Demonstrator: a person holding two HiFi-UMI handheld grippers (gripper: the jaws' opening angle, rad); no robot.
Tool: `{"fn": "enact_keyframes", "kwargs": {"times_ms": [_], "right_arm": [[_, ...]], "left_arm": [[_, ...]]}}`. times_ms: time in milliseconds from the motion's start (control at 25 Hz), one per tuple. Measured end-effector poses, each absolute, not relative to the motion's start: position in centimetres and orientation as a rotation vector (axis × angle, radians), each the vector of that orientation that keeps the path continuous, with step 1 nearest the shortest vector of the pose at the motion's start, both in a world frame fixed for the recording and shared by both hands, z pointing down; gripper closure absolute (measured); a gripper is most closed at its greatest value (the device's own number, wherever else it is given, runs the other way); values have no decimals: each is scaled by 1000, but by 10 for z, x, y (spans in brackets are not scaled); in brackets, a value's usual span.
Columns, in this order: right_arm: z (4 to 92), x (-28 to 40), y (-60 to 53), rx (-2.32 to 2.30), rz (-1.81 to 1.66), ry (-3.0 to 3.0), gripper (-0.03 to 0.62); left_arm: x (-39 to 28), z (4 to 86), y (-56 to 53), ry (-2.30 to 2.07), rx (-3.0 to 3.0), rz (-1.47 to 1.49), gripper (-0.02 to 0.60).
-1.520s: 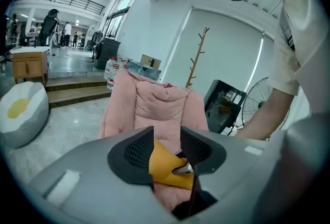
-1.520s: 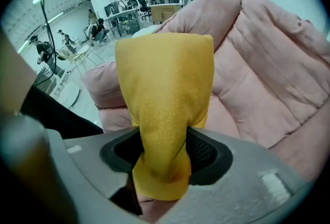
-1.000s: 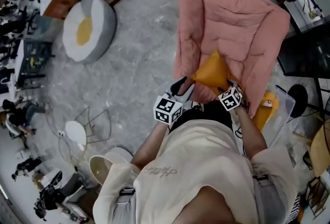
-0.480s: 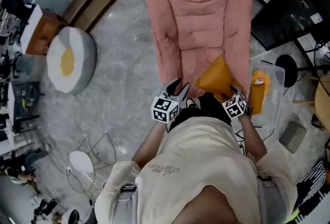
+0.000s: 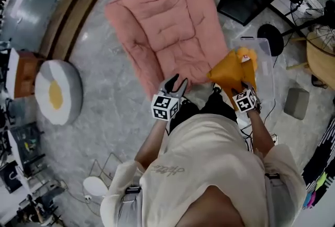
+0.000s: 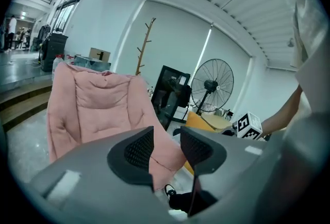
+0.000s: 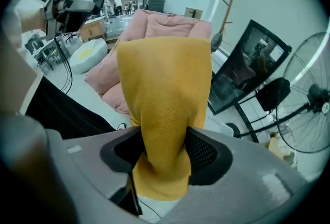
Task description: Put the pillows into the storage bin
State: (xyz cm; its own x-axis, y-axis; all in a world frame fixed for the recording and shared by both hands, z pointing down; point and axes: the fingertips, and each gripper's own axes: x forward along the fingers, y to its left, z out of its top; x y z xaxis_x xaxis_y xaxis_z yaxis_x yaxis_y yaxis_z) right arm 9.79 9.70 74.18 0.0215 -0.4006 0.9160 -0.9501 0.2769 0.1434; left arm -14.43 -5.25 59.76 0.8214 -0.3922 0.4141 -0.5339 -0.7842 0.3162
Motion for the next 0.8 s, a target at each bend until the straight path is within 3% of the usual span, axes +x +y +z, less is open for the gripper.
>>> {"fn": "enact_keyframes", "kwargs": {"times_ms": [800], "right_arm": [[798,338,215,1496,1001,-1327,344]], "left_arm": [[96,586,-22,-470,2688,594,403]]}}
